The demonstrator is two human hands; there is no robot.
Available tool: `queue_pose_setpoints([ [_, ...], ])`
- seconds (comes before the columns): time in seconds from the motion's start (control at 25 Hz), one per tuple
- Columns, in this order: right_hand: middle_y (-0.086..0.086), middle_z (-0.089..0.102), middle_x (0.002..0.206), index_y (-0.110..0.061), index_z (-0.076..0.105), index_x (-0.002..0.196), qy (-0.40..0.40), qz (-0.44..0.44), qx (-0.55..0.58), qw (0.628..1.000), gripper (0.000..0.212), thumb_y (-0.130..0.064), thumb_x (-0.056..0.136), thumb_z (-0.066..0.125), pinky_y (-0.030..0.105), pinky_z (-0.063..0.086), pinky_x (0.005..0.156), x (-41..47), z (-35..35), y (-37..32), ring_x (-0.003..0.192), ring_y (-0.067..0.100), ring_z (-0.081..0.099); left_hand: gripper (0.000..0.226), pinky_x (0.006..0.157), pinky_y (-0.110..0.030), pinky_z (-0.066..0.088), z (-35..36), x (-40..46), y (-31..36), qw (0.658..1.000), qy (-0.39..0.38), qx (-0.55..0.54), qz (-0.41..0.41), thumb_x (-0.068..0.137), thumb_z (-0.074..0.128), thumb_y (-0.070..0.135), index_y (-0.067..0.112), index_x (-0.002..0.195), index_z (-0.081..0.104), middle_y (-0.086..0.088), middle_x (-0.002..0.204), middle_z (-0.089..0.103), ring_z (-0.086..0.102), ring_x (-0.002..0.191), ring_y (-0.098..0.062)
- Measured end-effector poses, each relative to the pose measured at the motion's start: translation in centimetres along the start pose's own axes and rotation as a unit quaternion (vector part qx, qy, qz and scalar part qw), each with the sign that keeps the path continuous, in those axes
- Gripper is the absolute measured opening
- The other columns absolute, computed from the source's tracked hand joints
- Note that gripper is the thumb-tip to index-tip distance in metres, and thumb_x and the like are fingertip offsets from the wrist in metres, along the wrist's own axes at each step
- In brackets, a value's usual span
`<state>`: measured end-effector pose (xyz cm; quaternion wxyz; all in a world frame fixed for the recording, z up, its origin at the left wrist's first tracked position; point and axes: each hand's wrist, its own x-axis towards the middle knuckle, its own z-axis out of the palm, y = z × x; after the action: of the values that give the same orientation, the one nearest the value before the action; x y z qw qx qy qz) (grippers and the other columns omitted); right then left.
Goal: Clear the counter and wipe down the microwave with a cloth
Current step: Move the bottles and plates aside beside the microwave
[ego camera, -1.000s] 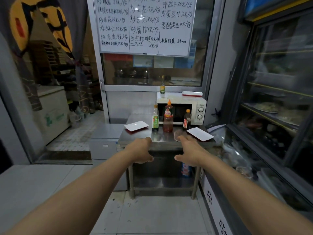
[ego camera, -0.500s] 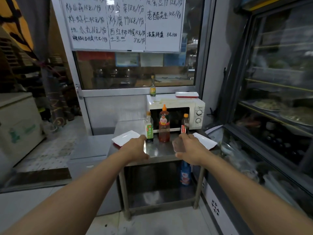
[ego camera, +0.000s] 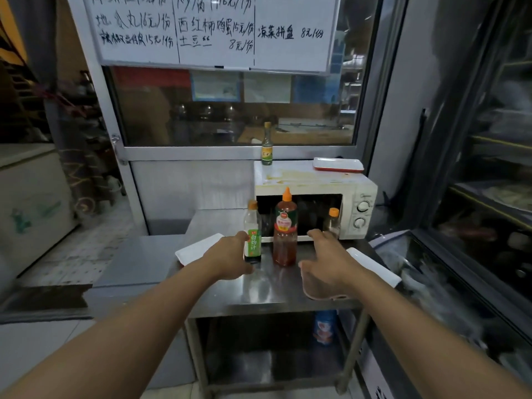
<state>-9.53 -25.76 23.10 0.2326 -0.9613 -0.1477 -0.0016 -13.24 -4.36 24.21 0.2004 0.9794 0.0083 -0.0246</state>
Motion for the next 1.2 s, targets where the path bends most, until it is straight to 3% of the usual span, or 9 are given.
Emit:
queue_pose_setpoints([
  [0.16, 0.011, 0.039, 0.135, -0.017, 0.032, 0.137, -0.018, -0.011, -0.003, 1.000, 0.066, -0.031, 0.083, 0.067, 0.042, 0.041, 0.101, 6.3, 0.8, 1.3, 0.126, 0.029, 0.041, 0.066, 0.083, -0.029, 0.043, 0.9, 5.0, -0.5, 1.000, 0.014, -0.005, -0.021, 0.080, 0.071, 0.028, 0.017, 0.135, 0.036, -0.009, 0.129, 0.056, 0.055, 0.110, -0.026],
  [0.4, 0.009, 0.044, 0.128, -0.019, 0.036, 0.132, -0.036, -0.018, 0.029, 0.999, 0.061, -0.029, 0.081, 0.069, 0.039, 0.043, 0.099, 12.3, 4.1, 3.2, 0.119, 0.027, 0.048, 0.069, 0.088, -0.034, 0.045, 3.1, 11.8, -3.1, 0.998, 0.027, -0.040, -0.051, 0.077, 0.075, 0.026, 0.013, 0.133, 0.037, -0.008, 0.118, 0.061, 0.057, 0.107, -0.025],
  [0.6, 0.009, 0.046, 0.128, -0.019, 0.037, 0.131, -0.009, 0.011, 0.049, 0.999, 0.060, -0.028, 0.081, 0.069, 0.038, 0.043, 0.097, 16.7, 6.7, 4.9, 0.118, 0.026, 0.048, 0.077, 0.093, -0.035, 0.043, 5.2, 18.2, -5.8, 0.995, 0.045, -0.065, -0.055, 0.074, 0.077, 0.025, 0.011, 0.137, 0.034, -0.012, 0.133, 0.051, 0.052, 0.118, -0.027],
  [0.84, 0.011, 0.042, 0.134, -0.015, 0.032, 0.138, 0.047, 0.064, 0.077, 0.994, 0.073, -0.028, 0.078, 0.073, 0.032, 0.036, 0.098, 20.2, 9.8, 6.2, 0.124, 0.026, 0.043, 0.091, 0.100, -0.036, 0.039, 7.9, 24.8, -9.7, 0.986, 0.056, -0.134, -0.076, 0.072, 0.079, 0.023, 0.012, 0.143, 0.023, -0.013, 0.140, 0.043, 0.044, 0.128, -0.028],
  [1.0, 0.013, 0.036, 0.140, -0.013, 0.028, 0.141, 0.080, 0.103, 0.097, 0.987, 0.081, -0.026, 0.077, 0.075, 0.033, 0.032, 0.103, 21.6, 11.7, 6.9, 0.130, 0.027, 0.037, 0.080, 0.086, -0.029, 0.039, 9.5, 28.3, -11.7, 0.982, 0.065, -0.171, -0.054, 0.069, 0.080, 0.017, 0.010, 0.135, 0.035, -0.010, 0.129, 0.052, 0.052, 0.118, -0.028],
  [1.2, 0.014, 0.030, 0.146, -0.011, 0.022, 0.145, 0.096, 0.123, 0.098, 0.983, 0.090, -0.027, 0.075, 0.076, 0.033, 0.028, 0.108, 22.7, 13.4, 7.1, 0.135, 0.028, 0.030, 0.077, 0.085, -0.028, 0.041, 10.8, 30.8, -13.3, 0.979, 0.052, -0.195, -0.023, 0.070, 0.080, 0.019, 0.013, 0.133, 0.037, -0.005, 0.127, 0.056, 0.056, 0.115, -0.025],
])
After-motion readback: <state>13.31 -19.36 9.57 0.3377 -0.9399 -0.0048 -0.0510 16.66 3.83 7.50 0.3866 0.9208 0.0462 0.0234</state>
